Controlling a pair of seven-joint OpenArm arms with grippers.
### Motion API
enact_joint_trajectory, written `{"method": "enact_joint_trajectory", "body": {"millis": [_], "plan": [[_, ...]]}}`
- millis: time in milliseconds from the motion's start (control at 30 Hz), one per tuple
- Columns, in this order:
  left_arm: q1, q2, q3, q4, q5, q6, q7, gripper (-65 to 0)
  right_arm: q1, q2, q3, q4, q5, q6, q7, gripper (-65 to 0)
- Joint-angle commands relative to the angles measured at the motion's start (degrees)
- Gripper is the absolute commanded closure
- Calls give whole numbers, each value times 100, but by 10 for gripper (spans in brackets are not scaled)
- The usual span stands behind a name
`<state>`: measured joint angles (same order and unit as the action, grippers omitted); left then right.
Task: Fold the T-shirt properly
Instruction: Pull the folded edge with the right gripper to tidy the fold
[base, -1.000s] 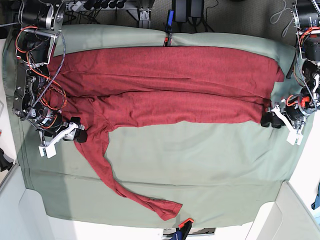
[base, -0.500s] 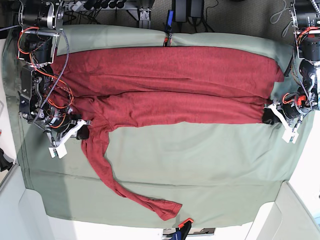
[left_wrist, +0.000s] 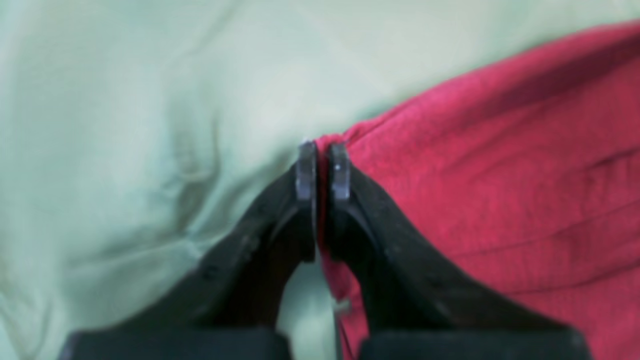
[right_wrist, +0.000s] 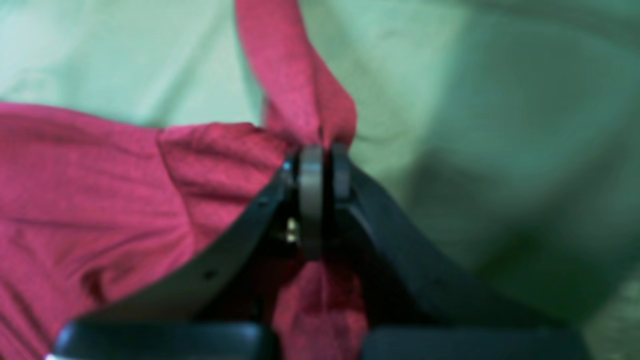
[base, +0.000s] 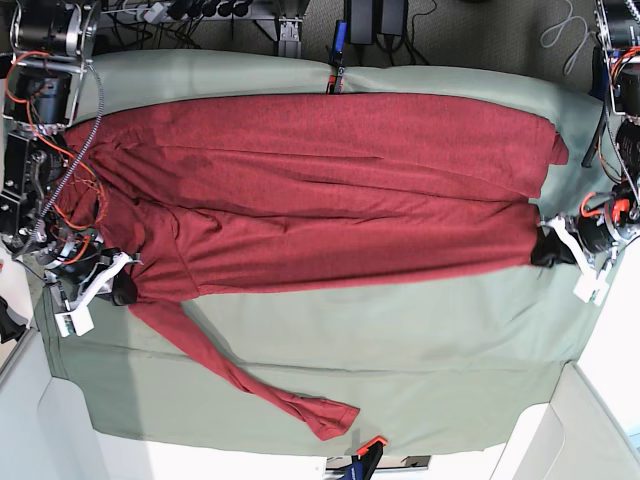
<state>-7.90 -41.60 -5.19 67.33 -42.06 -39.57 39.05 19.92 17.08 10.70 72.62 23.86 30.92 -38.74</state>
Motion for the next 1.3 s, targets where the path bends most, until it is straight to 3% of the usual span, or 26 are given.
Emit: {"method": "enact_joint_trajectory", "body": {"millis": [0, 133, 300, 533, 700, 933, 1067, 1133, 1200, 1267], "plan": [[57, -162, -39, 260, -76, -43, -39, 0, 24, 146, 15, 262, 201, 61, 13, 0], [627, -341, -42, 1003, -131, -43, -20, 0, -520, 461, 22, 929, 579, 61, -140, 0], [1268, -675, -42, 1453, -315, -43, -15, 0, -1438, 702, 140, 1836, 619, 59, -136, 0], [1478, -717, -50, 1495, -326, -43, 205, 0, -2299, 699, 564, 2487, 861, 59, -138, 0], [1491, -715, -50, 1495, -796, -43, 837, 0, -2640, 693, 697, 2553, 1010, 59, -140, 0], [1493, -715, -50, 1495, -942, -43, 916, 0, -2920, 684, 697, 2551, 1108, 55, -131, 0], [1491, -715, -50, 1495, -964, -43, 922, -199, -2962, 627, 695, 2529, 1106, 42, -136, 0], [1491, -713, -50, 1495, -966, -43, 922, -281, -2959, 588, 695, 2529, 1106, 37, -127, -159], [1491, -713, -50, 1495, -986, -43, 922, -295, -2962, 557, 695, 2529, 1091, 35, -101, -290], [1491, -713, -50, 1495, -1051, -43, 922, -295, -2959, 562, 697, 2529, 1082, 33, -13, -334]]}}
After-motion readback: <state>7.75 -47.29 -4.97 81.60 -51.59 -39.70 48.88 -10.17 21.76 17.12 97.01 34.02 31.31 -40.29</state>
